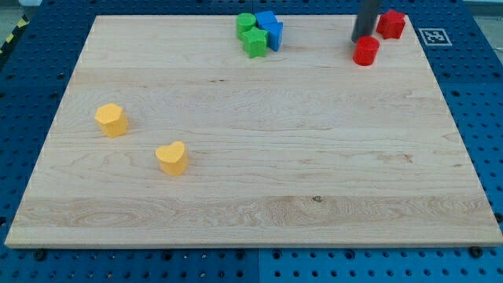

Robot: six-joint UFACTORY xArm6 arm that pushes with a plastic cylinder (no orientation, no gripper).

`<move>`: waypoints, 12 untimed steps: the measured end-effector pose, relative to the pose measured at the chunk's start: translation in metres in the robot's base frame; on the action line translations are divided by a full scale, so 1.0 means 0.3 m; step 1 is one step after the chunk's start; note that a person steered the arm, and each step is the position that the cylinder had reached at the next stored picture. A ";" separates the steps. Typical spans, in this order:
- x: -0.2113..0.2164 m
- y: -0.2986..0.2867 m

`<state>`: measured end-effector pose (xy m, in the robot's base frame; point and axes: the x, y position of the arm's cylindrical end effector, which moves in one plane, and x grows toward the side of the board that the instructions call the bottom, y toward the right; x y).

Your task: Move the red circle towards the center right of the board

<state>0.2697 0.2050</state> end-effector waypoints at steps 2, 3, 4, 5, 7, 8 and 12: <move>0.123 0.105; 0.123 0.062; 0.079 -0.062; 0.049 -0.077; 0.143 -0.232; 0.192 -0.193; 0.129 -0.021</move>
<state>0.3083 0.1986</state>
